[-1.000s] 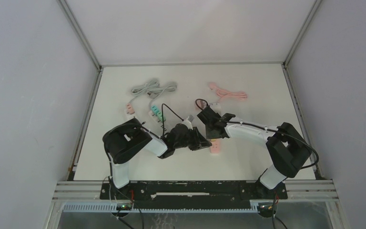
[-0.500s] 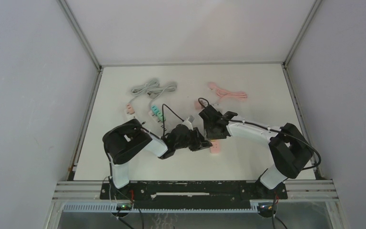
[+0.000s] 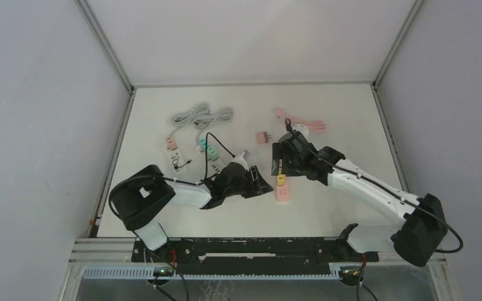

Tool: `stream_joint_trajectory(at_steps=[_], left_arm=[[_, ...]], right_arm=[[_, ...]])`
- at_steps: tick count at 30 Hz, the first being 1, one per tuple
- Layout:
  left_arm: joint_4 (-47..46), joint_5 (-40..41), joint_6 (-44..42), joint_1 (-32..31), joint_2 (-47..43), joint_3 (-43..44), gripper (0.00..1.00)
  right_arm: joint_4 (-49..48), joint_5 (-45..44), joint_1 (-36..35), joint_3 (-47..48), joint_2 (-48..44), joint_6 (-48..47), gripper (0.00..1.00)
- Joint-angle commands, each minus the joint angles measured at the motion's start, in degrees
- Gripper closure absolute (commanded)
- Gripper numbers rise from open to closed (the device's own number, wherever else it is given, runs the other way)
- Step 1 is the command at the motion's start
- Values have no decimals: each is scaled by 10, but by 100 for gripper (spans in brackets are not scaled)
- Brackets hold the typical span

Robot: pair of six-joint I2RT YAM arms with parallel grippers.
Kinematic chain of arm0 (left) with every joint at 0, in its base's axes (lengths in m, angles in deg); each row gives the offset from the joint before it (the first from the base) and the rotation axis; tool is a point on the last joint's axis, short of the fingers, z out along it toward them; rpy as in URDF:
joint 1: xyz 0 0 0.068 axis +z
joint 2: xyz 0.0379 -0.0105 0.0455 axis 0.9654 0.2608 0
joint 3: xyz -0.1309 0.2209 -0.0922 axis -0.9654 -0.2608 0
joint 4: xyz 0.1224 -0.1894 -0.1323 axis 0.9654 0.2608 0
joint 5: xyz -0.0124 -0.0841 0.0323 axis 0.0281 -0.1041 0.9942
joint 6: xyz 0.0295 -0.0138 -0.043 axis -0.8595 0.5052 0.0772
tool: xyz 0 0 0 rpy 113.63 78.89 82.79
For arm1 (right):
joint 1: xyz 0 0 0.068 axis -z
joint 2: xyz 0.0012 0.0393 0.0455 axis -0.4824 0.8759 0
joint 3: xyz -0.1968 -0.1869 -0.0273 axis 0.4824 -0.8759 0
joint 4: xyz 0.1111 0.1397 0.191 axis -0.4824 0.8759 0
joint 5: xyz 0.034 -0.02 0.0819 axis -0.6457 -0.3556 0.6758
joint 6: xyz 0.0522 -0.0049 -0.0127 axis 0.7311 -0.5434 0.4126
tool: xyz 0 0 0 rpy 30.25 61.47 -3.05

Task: Insert the plug
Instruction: Insert the plug into the socket, then pick up the plug from the center of the board.

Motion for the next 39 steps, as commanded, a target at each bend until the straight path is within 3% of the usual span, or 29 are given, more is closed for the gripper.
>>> stream_joint_trajectory(at_steps=[1, 4, 6, 7, 17, 31, 39], left_arm=[[120, 86, -104, 0, -85, 17, 44], [223, 137, -174, 6, -118, 55, 39], [271, 165, -215, 15, -131, 83, 36], [290, 176, -245, 23, -135, 96, 34], [388, 224, -463, 85, -62, 265, 18], [403, 115, -684, 123, 120, 470, 11], [493, 38, -707, 150, 248, 630, 14]], right_arm=[[-4, -32, 10, -10, -76, -3, 15], [-19, -47, 20, -42, -127, -11, 13], [-27, -58, 29, -63, -163, -14, 1], [-32, -59, 35, -74, -180, -15, 0], [-60, -56, 86, -144, -309, -43, 1], [-87, -49, 104, -176, -366, -100, 2], [-92, -34, 119, -179, -354, -116, 2]])
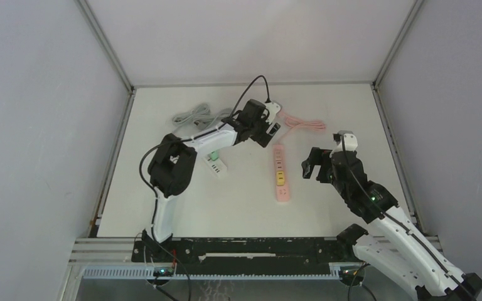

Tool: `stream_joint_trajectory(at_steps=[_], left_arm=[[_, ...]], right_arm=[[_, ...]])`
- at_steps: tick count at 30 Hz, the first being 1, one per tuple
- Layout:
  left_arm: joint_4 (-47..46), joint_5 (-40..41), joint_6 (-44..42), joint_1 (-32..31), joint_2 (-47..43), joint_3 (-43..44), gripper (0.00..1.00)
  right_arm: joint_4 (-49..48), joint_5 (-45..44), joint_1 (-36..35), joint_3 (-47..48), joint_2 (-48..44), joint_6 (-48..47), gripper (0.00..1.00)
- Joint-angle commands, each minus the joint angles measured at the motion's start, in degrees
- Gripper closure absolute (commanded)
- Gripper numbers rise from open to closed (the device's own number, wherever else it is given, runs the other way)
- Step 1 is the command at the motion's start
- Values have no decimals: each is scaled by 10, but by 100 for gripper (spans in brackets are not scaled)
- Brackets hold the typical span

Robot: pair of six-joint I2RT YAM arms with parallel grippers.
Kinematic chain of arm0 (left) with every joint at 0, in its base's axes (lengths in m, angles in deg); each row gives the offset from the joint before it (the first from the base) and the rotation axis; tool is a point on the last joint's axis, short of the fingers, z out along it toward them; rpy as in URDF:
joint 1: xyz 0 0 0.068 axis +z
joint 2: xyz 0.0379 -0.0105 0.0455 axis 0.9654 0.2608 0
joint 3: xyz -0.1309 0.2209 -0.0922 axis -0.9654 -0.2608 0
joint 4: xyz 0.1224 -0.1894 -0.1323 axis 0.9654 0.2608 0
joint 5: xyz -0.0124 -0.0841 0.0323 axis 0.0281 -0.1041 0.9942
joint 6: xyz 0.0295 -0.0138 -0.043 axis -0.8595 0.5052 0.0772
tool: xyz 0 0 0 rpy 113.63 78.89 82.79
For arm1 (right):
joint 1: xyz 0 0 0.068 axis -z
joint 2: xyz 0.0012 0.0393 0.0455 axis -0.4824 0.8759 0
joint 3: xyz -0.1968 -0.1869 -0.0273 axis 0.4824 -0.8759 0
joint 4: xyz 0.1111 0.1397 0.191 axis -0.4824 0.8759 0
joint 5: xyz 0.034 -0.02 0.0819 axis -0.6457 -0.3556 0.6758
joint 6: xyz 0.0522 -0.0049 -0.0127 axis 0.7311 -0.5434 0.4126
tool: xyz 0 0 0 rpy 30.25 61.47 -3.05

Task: Insert the plug
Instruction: Pick up the plug from the center of the board.

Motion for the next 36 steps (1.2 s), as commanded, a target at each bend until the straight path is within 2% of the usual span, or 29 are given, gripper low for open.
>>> stream_joint_trajectory(at_steps=[1, 7, 15, 23, 25, 30, 36], left_arm=[[72, -54, -37, 20, 56, 111, 15], [155, -51, -57, 22, 119, 210, 16], [246, -81, -95, 22, 167, 282, 19], [294, -81, -115, 22, 208, 349, 27], [295, -78, -119, 23, 209, 350, 30], [298, -90, -111, 27, 203, 342, 56], [273, -107, -63, 36, 158, 272, 66]], right_arm=[[-26, 5, 8, -1, 4, -24, 2], [-29, 14, 13, -3, 15, -32, 2], [-32, 22, 20, -3, 18, -38, 3], [-28, 25, 23, -3, 17, -39, 4], [-27, 26, 25, -3, 18, -39, 4], [-28, 31, 26, -3, 23, -37, 4], [-28, 45, 27, -3, 26, -33, 5]])
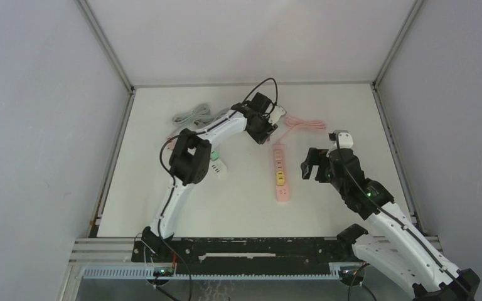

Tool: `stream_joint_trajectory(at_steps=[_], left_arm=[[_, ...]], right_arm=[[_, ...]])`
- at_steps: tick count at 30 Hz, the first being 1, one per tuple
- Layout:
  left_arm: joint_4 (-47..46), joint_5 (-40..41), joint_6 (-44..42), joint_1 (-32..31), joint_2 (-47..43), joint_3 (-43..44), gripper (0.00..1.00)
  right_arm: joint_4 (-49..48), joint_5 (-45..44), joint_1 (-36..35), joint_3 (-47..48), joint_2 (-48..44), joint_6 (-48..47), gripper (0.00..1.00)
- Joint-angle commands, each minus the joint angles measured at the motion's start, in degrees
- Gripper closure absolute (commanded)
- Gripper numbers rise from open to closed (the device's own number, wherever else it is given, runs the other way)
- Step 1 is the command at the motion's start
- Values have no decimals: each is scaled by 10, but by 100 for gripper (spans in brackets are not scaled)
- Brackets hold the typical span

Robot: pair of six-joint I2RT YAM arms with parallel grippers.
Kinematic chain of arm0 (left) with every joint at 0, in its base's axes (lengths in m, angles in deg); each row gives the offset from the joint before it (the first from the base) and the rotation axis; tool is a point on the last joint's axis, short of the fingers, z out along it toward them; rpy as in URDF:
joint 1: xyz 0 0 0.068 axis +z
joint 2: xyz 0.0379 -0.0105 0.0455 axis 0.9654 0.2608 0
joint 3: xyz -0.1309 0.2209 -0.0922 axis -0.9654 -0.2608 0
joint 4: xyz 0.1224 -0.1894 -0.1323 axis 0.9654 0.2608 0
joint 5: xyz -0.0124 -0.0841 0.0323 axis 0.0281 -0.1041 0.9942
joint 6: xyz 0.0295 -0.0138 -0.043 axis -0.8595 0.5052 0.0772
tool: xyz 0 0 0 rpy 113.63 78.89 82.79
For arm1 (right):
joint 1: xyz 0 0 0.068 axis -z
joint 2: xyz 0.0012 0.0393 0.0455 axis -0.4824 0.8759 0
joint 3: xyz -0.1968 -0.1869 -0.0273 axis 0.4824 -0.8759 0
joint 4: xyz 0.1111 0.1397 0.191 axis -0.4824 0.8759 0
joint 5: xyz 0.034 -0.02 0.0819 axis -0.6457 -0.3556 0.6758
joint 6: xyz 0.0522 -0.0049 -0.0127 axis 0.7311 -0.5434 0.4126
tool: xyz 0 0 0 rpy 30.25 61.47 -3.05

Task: Insert the plug
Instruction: Pick up the plug from the center of the board.

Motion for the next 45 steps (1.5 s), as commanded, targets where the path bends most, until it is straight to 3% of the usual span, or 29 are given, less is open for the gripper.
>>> stream_joint_trajectory(at_steps=[1, 10, 15, 22, 28, 37, 45], left_arm=[[-20, -25, 50, 10, -62, -59, 66], [-88, 10, 166, 10, -229, -298, 65], [-101, 30, 195, -5, -262, -376, 58], [-101, 69, 203, -21, -246, -372, 40], [-91, 80, 198, -20, -213, -332, 33], [-73, 69, 187, -11, -170, -277, 35], [-103, 30, 214, -9, -196, -331, 52]], right_arm=[[-18, 13, 4, 3, -3, -3, 5], [-15, 46, 4, 3, -6, 12, 6], [-19, 63, 2, 3, -19, 22, 6], [-15, 72, -3, 3, -16, 27, 6], [-11, 66, -7, 3, -14, 23, 5], [-15, 67, -8, 3, -3, 16, 5], [-29, 67, -20, 2, 7, 21, 5]])
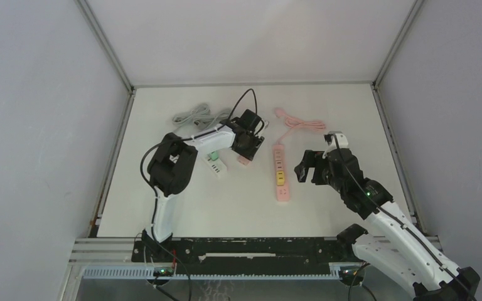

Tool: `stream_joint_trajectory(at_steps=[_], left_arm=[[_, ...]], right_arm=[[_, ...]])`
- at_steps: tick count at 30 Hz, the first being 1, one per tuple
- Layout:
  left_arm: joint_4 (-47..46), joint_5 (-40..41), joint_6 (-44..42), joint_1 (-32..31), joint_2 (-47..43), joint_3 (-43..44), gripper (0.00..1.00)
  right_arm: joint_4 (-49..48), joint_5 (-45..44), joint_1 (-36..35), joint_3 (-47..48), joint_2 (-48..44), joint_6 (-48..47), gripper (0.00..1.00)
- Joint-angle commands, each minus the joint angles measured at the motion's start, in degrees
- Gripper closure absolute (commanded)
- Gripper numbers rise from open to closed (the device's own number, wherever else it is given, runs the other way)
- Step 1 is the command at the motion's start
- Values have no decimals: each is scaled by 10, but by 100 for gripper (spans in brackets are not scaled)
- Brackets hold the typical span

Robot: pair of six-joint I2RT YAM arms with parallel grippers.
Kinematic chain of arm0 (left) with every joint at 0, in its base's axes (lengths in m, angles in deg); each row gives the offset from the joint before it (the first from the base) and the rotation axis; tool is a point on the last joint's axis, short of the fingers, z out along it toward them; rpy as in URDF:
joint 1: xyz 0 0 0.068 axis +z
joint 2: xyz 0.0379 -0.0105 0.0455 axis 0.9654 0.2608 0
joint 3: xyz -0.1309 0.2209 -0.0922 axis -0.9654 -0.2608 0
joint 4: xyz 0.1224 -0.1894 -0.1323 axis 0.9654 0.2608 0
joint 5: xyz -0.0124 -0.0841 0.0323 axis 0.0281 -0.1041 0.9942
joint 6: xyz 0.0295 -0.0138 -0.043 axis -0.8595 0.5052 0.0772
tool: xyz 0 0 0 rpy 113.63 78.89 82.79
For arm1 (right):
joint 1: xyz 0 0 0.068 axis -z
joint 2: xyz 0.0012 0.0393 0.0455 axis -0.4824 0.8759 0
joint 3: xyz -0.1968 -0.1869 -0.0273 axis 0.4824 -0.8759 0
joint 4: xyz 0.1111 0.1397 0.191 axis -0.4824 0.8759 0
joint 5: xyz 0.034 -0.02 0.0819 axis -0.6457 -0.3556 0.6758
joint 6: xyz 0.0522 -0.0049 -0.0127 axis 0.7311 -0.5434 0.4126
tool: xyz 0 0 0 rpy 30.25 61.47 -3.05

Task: Insert the plug
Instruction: Pick up the plug from the center of the board.

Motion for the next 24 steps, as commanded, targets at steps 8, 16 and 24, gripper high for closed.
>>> stream_joint_trajectory(at_steps=[8, 16, 24], left_arm=[[-84, -64, 107, 10, -116, -107, 73], [-243, -106, 285, 12, -241, -253, 76], [-463, -172, 528, 10, -339, -412, 82]], right_arm=[[-107, -42, -103, -9, 39, 30, 6], [-168, -118, -201, -10, 77, 50, 6], [-231, -194, -271, -10, 104, 49, 6]])
